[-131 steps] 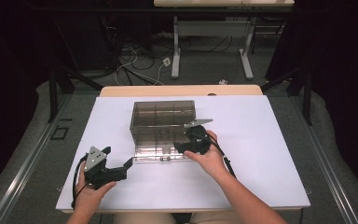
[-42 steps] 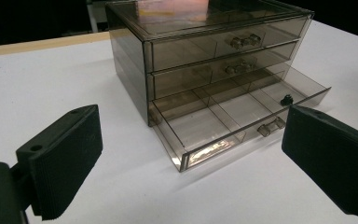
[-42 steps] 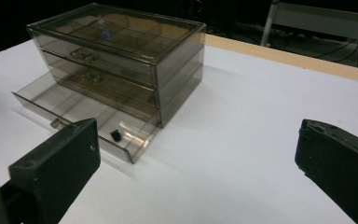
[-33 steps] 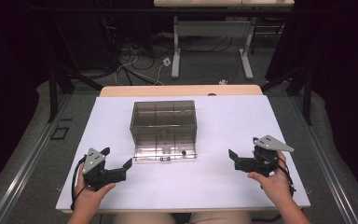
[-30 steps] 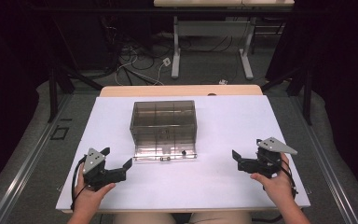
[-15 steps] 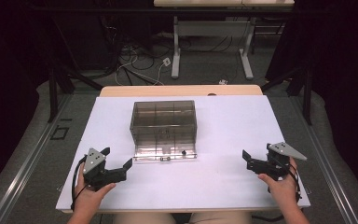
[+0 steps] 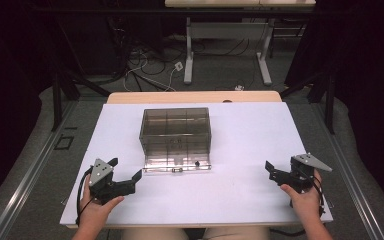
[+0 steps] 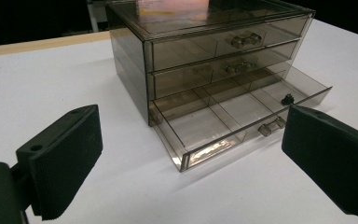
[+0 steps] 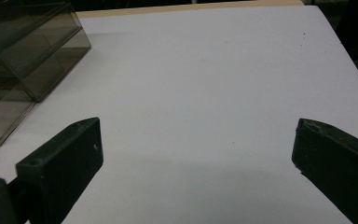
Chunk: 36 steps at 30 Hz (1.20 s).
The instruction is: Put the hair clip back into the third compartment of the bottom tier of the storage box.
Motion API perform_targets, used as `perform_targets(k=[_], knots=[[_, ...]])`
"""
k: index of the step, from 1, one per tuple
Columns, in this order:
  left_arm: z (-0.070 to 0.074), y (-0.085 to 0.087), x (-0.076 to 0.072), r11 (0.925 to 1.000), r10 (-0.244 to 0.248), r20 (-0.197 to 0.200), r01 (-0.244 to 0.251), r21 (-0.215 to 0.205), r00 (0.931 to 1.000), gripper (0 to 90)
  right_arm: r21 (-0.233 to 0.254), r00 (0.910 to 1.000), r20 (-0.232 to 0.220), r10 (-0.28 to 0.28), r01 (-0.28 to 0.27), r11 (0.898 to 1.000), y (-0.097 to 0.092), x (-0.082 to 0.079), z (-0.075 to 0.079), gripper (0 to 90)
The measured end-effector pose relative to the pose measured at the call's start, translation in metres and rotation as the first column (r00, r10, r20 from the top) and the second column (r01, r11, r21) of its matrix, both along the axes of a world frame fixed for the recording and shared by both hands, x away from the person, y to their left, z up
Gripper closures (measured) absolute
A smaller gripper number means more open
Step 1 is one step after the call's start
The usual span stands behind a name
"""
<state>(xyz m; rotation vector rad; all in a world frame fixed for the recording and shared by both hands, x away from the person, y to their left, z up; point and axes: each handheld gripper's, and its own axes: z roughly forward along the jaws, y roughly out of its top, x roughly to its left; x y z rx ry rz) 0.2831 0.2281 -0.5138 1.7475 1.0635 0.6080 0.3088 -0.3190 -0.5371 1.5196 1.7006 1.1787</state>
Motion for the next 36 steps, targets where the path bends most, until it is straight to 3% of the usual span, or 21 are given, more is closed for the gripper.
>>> perform_targets(k=[7, 14, 15, 25, 36], knots=[[-0.0002, -0.0001, 0.0007, 1.0000, 0.000, 0.004, 0.000, 0.008, 1.0000, 5.0, 0.038, 0.9989, -0.034, -0.033, 0.035, 0.999, -0.0049, 0.0038, -0.0045, 2.0], [-0.0003, 0.0007, 0.0012, 0.9999, 0.000, 0.002, 0.000, 0.012, 1.0000, 4.9, 0.032, 0.9973, -0.064, -0.035, 0.037, 0.999, -0.0065, 0.0058, -0.0066, 2.0], [-0.0005, 0.0005, 0.0012, 1.0000, -0.001, 0.000, 0.001, 0.006, 1.0000, 4.9, 0.025, 0.9984, -0.050, -0.028, 0.029, 0.999, -0.0074, 0.0068, -0.0077, 2.0], [-0.0011, 0.0010, 0.0027, 0.9999, 0.010, -0.002, -0.010, -0.003, 0.9999, 5.0, 0.034, 0.9974, -0.066, -0.027, 0.030, 0.999, -0.0079, 0.0090, -0.0088, 2.1], [-0.0010, 0.0020, 0.0028, 0.9999, 0.009, -0.001, -0.009, 0.010, 1.0000, 5.0, 0.034, 0.9969, -0.073, -0.030, 0.032, 0.999, -0.0074, 0.0094, -0.0099, 2.1]])
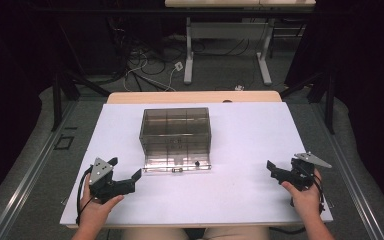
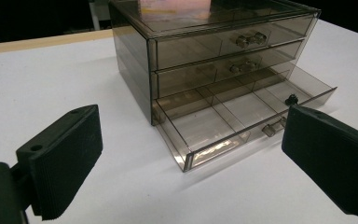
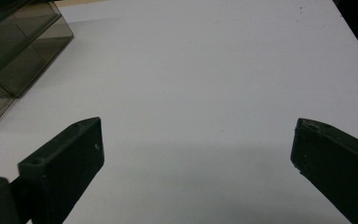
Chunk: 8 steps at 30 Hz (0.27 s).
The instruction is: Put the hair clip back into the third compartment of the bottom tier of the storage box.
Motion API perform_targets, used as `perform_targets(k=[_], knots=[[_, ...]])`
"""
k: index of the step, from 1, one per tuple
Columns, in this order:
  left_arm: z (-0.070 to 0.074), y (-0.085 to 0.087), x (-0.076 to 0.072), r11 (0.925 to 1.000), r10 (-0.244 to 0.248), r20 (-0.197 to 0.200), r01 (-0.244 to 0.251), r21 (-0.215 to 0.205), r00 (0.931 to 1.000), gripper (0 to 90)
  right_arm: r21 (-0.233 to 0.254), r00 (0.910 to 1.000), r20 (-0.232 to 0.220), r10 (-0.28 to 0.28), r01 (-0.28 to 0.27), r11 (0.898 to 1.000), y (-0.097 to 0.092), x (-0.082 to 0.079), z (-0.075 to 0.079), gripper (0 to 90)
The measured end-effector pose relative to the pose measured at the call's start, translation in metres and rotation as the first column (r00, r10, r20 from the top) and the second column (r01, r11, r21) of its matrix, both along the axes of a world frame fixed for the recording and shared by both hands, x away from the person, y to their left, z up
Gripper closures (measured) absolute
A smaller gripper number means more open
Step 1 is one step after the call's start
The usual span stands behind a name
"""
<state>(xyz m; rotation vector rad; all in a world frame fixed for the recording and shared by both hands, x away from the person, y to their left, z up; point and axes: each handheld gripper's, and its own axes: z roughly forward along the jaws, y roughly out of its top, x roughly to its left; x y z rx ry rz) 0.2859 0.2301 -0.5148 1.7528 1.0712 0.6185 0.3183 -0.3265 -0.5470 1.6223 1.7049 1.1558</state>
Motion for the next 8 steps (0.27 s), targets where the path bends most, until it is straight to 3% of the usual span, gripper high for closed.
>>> perform_targets(k=[5, 8], knots=[[-0.0002, -0.0008, -0.0002, 1.0000, 0.000, -0.001, 0.000, -0.005, 1.0000, 5.0, 0.000, 0.9999, -0.015, 0.001, -0.001, 1.000, 0.0001, -0.0001, 0.0001, 2.4], [-0.0002, -0.0009, 0.0000, 1.0000, 0.000, -0.002, 0.000, -0.007, 1.0000, 5.0, 0.005, 1.0000, 0.000, -0.001, 0.001, 1.000, 0.0009, 0.0002, -0.0004, 2.4]])
